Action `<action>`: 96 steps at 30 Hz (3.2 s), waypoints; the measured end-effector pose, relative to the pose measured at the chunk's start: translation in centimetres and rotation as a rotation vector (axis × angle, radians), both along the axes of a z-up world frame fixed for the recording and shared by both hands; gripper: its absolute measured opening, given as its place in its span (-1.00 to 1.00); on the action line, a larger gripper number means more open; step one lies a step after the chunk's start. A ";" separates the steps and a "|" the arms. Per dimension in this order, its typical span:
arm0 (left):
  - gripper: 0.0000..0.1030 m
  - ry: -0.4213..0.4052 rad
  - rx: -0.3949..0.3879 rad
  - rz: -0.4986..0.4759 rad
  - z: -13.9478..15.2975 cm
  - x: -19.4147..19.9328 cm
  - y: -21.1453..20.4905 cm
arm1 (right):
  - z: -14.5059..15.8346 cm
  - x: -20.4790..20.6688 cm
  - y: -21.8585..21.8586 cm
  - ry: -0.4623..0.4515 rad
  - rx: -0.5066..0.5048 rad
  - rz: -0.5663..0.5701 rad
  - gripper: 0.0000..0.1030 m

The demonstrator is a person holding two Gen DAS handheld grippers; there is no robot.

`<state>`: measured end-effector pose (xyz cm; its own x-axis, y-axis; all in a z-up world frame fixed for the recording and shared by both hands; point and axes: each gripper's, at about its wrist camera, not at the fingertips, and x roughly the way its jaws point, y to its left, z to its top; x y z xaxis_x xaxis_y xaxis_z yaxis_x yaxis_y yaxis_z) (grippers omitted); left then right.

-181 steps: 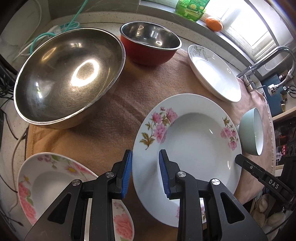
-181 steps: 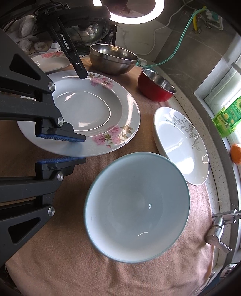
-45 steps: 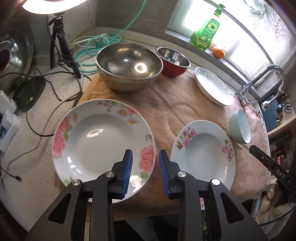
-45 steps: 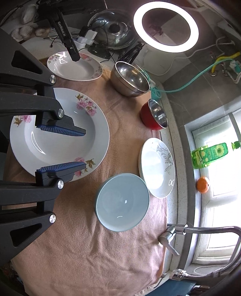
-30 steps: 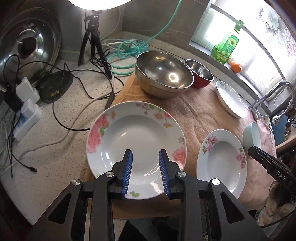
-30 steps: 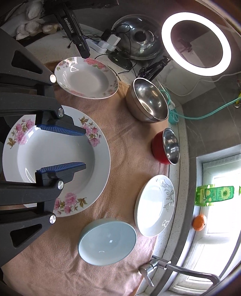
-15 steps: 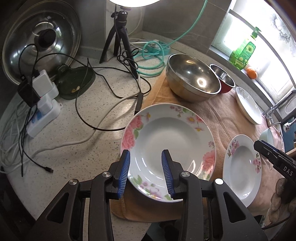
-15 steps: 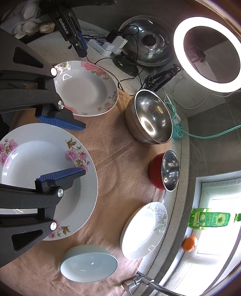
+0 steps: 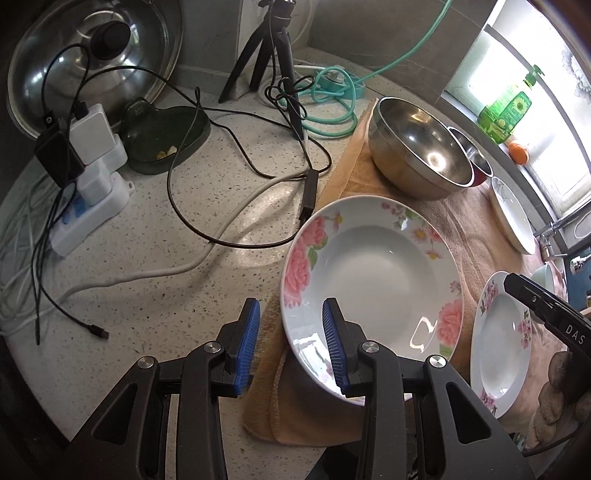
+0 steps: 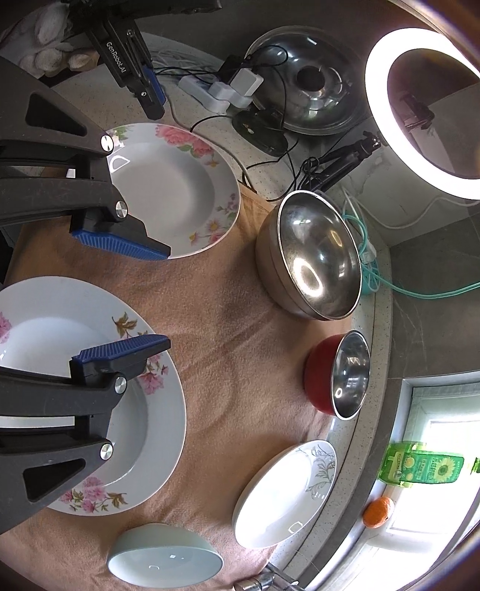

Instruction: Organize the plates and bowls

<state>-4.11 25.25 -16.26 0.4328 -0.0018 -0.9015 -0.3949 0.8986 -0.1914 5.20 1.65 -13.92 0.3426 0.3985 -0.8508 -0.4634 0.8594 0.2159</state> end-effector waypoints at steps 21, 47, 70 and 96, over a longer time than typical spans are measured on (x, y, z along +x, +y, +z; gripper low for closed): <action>-0.45 0.035 -0.085 -0.025 -2.1 1.1 1.2 | -3.6 1.8 1.8 0.168 0.054 0.015 -0.42; -0.72 0.049 -0.122 -0.040 -3.0 1.9 1.3 | -5.6 2.4 3.6 0.260 0.088 0.044 -0.77; -0.73 0.036 -0.120 -0.040 -2.8 2.0 1.2 | -5.7 2.2 3.7 0.256 0.088 0.051 -0.82; -0.73 0.015 -0.118 -0.046 -1.7 2.3 0.4 | -4.7 2.2 2.7 0.227 0.096 0.029 -0.82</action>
